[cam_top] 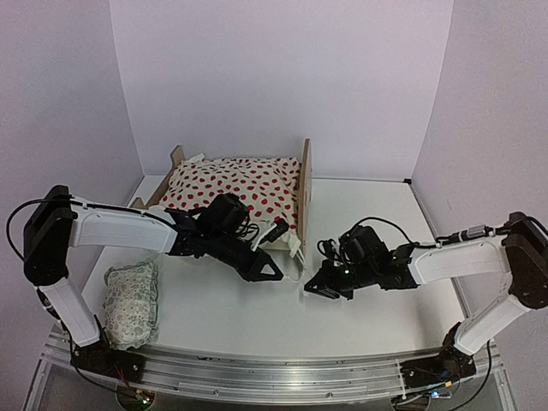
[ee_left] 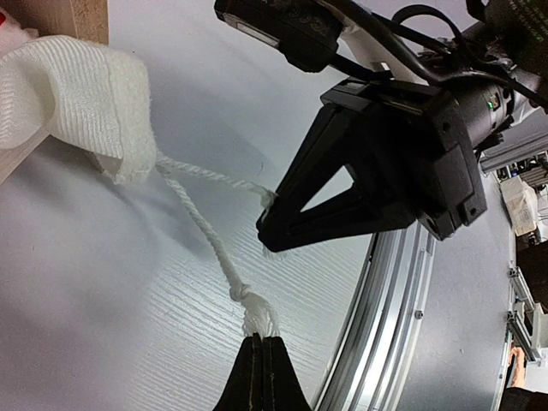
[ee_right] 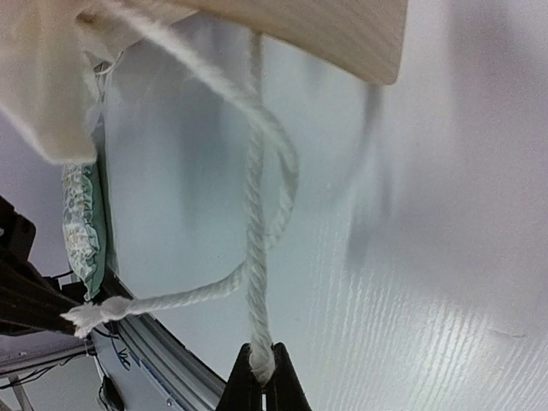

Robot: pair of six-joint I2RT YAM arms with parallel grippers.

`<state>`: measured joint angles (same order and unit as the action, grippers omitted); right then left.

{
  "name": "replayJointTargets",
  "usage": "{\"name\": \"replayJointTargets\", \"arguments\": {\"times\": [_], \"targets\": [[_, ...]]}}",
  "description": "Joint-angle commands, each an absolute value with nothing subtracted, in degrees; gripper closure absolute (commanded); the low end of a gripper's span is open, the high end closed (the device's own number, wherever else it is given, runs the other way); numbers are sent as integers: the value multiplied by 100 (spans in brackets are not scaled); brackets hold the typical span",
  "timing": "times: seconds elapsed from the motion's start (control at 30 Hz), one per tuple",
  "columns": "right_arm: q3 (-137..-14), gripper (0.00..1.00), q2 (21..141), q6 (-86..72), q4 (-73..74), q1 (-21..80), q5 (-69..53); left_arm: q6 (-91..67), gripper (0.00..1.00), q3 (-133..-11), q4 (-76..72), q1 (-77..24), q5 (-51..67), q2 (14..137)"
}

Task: Set up the pet bed
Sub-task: Tie the right ropes of the mattress at the bed frame base.

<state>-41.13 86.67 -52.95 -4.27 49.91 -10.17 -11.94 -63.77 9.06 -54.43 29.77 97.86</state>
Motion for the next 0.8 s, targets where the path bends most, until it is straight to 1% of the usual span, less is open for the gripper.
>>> {"name": "replayJointTargets", "arguments": {"times": [0.0,0.13,0.17,0.27,0.3,0.37,0.5,0.57,0.7,0.77], "targets": [[-4471,100,8924,-5100,-281,5189,-1538,-1068,100,-6587,903,-5467,2830,9852],[-4492,100,8975,-4905,-44,5191,-1181,-957,100,-6573,947,-5468,2718,9834],[-4527,98,8986,-4808,48,5191,-1047,-928,100,-6585,947,-5465,2702,9831],[-4802,84,9188,-4499,469,5146,-892,-876,100,-6626,900,-5467,2674,9847],[-4949,82,9283,-4412,561,5119,-914,-865,100,-6641,882,-5466,2664,9858],[-5187,79,9457,-4266,726,5084,-866,-844,100,-6680,839,-5467,2654,9878],[-5554,75,9540,-4086,1413,5038,-224,-797,100,-6739,783,-5468,2628,9872],[-5605,75,9486,-4087,1474,5020,-85,-761,100,-6763,812,-5467,2619,9861],[-5677,73,9334,-4762,1418,5030,-48,-657,100,-6730,919,-5470,2590,9782],[-5621,66,9263,-5365,1255,5072,71,-573,100,-6675,966,-5463,2550,9733]]}}
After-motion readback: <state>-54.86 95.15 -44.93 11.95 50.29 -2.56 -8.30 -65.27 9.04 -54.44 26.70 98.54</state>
